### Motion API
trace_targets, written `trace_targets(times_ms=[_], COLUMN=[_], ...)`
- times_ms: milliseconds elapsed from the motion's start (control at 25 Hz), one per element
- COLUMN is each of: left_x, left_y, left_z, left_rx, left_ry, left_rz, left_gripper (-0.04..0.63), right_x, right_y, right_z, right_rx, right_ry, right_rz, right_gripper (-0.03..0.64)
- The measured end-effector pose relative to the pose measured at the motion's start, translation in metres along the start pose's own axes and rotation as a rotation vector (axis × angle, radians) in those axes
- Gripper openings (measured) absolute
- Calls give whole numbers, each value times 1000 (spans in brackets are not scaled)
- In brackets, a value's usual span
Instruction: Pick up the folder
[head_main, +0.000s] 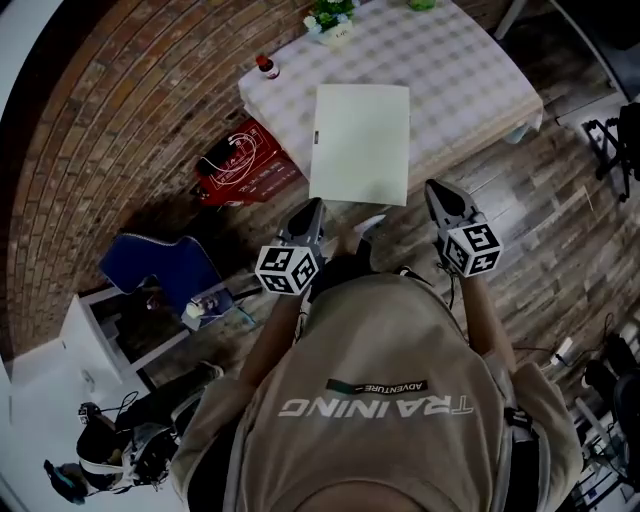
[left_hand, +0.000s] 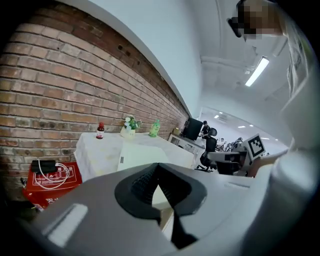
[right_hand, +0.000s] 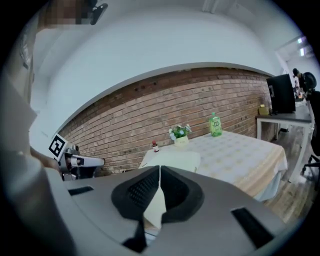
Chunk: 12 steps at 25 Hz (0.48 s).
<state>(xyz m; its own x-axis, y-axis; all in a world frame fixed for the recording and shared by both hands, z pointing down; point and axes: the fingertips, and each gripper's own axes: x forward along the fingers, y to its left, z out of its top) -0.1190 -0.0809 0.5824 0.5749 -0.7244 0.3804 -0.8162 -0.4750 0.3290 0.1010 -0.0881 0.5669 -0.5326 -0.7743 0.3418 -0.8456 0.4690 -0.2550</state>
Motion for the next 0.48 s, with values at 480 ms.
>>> trace_targets(times_ms=[480], left_x=[86], left_y=[89], left_z=[9], left_rx=[-21], left_ry=[231], left_rz=[-159], left_gripper=[8], right_x=[86], right_y=[-36], right_z=[22], right_rx=[82], right_ry=[103], right_rz=[-179], right_gripper=[12])
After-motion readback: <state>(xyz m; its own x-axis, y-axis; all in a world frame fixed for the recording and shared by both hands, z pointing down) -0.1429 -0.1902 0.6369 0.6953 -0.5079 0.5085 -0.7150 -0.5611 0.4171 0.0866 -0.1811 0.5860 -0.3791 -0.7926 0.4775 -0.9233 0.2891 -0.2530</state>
